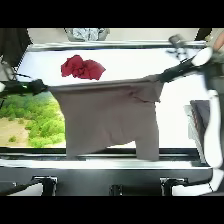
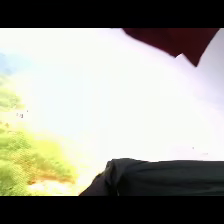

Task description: Fold the shirts.

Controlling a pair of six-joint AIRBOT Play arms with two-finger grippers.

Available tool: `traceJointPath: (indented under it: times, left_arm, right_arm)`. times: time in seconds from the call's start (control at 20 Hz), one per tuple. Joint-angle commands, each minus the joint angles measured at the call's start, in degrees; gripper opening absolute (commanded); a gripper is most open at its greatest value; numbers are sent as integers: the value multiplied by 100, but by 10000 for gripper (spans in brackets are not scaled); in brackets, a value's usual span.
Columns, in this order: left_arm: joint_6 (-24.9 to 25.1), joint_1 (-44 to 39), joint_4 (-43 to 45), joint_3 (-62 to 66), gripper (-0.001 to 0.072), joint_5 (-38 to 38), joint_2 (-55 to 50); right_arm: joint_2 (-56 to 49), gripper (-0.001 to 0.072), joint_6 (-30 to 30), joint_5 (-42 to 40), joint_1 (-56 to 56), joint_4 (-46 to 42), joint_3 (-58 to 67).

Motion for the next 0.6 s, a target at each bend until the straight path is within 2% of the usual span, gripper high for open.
traceJointPath:
  times: [0.0,0.15,0.2,0.3,0.35,0.45,0.5,0.55]
  left_arm:
    - [39,-13,-352,203,28,286,-1115]
    - [37,-28,-715,280,31,267,-1331]
    - [37,-20,-730,319,104,166,-1316]
    - [39,164,-721,706,582,-734,-1294]
    - [52,339,-710,988,619,-1438,-1294]
    - [59,745,-479,1296,618,-2929,-1200]
    - [15,890,-256,1150,617,-3327,-1073]
    - [-66,992,-63,743,617,-3517,-848]
  right_arm:
    - [-977,52,249,-1259,243,1143,-79]
    - [-1185,52,247,-1182,295,1379,-79]
    - [-1156,105,249,-1132,278,1403,-61]
    - [-951,583,-2,-522,46,1423,208]
    - [-769,673,-417,24,-166,1377,369]
    - [-411,666,-640,1226,-708,966,501]
    - [-302,661,-632,1998,-994,833,490]
    - [-256,623,-636,2721,-1246,769,411]
